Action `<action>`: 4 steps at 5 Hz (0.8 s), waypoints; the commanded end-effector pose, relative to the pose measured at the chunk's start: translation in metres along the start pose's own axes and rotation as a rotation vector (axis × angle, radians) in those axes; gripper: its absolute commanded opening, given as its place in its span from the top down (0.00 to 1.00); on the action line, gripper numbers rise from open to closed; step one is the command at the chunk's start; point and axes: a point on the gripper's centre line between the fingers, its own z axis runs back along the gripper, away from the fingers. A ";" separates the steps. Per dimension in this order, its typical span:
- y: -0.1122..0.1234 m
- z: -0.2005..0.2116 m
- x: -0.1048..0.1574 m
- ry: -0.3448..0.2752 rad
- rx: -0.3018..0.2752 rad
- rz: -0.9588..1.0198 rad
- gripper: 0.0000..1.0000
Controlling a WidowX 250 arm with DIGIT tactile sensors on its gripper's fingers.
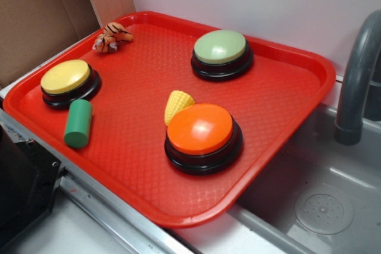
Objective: Push the yellow button.
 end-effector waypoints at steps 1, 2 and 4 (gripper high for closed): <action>0.075 -0.060 0.042 -0.013 0.065 0.011 0.00; 0.084 -0.095 0.051 -0.061 0.144 -0.030 0.00; 0.093 -0.136 0.050 -0.127 0.185 -0.018 0.00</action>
